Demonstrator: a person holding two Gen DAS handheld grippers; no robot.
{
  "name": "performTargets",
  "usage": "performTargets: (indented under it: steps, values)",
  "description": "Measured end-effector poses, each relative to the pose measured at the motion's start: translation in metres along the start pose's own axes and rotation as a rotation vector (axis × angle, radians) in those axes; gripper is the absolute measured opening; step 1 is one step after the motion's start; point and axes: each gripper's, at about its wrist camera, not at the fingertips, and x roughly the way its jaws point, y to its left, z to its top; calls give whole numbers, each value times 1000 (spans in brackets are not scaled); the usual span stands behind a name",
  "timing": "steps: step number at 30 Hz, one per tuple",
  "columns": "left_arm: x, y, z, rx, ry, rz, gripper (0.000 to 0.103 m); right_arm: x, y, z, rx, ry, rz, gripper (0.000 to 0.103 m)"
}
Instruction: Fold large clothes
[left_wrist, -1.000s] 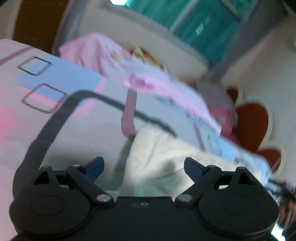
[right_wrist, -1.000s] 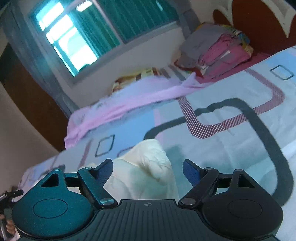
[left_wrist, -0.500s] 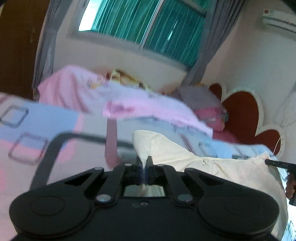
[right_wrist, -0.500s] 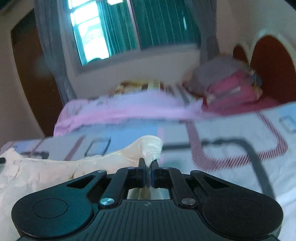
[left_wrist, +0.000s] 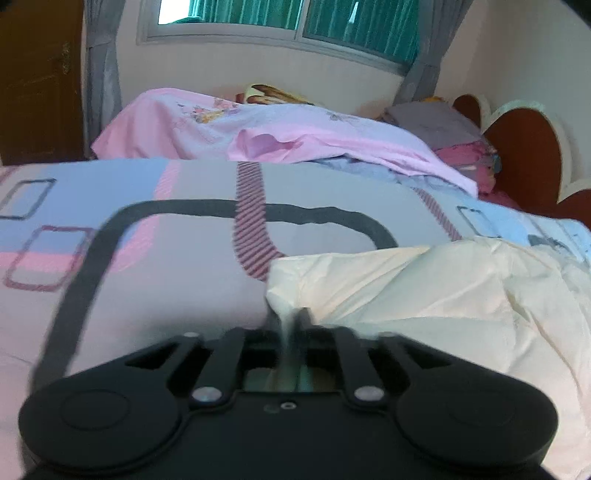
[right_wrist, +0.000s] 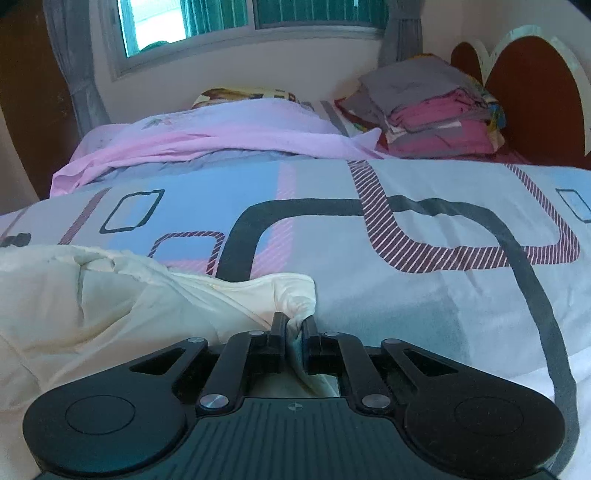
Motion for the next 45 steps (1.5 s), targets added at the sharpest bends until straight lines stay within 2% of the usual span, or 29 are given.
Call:
performTargets:
  steps: [1,2,3,4,5,6,8,10,12,14,16,19,24,26,27,29,31,33,36,38,41,43,45]
  values:
    - [-6,1,2,-2,-12,64,66,-18,3,0,-7,-79,-57,90]
    - [-15,0,2,0,-51,129,75,-35,5,-2,-32,-149,-29,90]
    - [-34,-5,2,10,-118,149,73,-53,8,-2,-45,-188,12,84]
    - [-54,-13,3,10,-183,123,73,-69,16,-3,-56,-215,54,73]
    - [-68,-24,4,-5,-221,89,73,-79,27,-3,-78,-218,88,50]
    - [-77,-41,6,-10,-237,28,72,-87,40,-3,-96,-223,128,46]
    - [-81,-89,9,61,-219,-85,68,-96,74,-3,-141,-239,219,46]
    - [-72,-140,7,134,-180,-137,64,-93,111,-3,-192,-210,272,46]
    - [-57,-174,1,162,-147,-130,63,-82,138,-5,-232,-173,273,46]
    - [-36,-189,-7,137,-86,-135,63,-61,153,-13,-269,-87,250,46]
    - [-8,-193,-15,143,-27,-93,66,-42,156,-26,-299,-58,222,46]
    - [10,-183,-21,95,-17,-93,66,-27,150,-32,-270,-52,226,46]
    - [20,-185,-24,134,-1,-57,66,-22,149,-42,-293,-56,210,46]
    - [7,-189,-27,143,-2,-57,66,-33,149,-40,-298,-51,197,46]
    - [-6,-189,-28,146,-9,-42,66,-48,147,-40,-294,-80,178,47]
    - [-39,-190,-35,152,-68,-36,70,-85,136,-45,-271,-162,233,46]
    - [-73,-193,-50,145,-131,-58,72,-113,132,-59,-278,-181,277,46]
    - [-89,-201,-64,148,-142,-67,72,-127,132,-74,-283,-198,293,46]
    - [-78,-214,-81,184,-109,-22,73,-117,139,-92,-309,-150,256,46]
    - [-60,-210,-88,159,-78,3,74,-93,145,-98,-315,-88,221,46]
    - [-52,-202,-86,116,-52,-5,74,-83,147,-97,-301,-65,206,46]
    - [-60,-200,-80,91,-34,-3,67,-94,147,-94,-291,-57,189,46]
    - [-82,-190,-79,58,-61,9,64,-118,137,-96,-269,-97,194,46]
